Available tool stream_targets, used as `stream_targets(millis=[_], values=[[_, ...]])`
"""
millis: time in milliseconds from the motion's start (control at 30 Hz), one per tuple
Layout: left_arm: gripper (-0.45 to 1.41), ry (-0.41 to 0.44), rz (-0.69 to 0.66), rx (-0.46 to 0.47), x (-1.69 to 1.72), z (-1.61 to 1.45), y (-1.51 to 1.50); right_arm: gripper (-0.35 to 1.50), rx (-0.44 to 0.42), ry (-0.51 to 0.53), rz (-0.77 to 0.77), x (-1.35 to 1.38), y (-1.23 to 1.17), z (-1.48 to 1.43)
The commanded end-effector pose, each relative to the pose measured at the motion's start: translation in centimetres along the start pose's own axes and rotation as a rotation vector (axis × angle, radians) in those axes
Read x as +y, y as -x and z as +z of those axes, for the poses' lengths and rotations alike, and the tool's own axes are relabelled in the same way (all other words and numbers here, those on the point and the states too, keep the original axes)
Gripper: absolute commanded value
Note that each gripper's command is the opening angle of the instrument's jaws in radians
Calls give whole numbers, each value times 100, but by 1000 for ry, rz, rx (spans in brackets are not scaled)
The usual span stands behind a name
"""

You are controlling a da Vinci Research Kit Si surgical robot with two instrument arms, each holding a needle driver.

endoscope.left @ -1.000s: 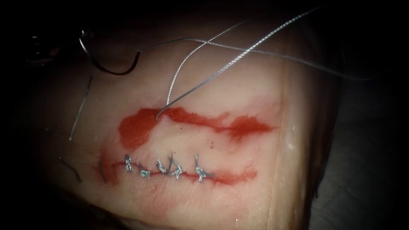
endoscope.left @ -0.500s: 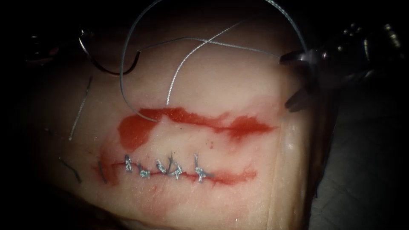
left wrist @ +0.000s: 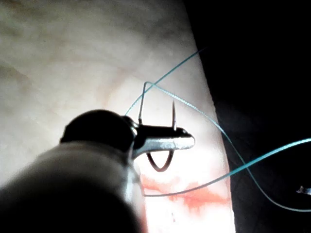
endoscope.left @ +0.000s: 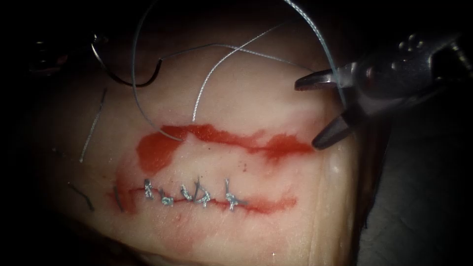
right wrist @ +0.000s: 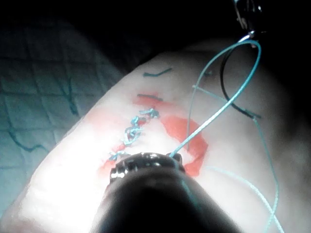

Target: Wound Closure

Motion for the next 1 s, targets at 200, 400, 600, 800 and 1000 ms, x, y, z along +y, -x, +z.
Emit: stream_targets(millis=[200, 400, 600, 800, 1000], values=[[-45, 0, -3, -1, 7, 4, 1, 94, 60, -631, 121, 19, -10, 5], [-45, 0, -3, -1, 7, 4, 1, 140, 144, -1235, -32, 30, -4, 5], [-45, 0, -3, -1, 7, 4, 0, 146, 11, -1221, -94, 25, -3, -6], [-45, 0, -3, -1, 7, 4, 0, 145, 29, -1212, -107, 36, -9, -29], [-45, 0, -9, -1, 7, 4, 0, 136, -41, -1183, -80, 63, -7, -62]])
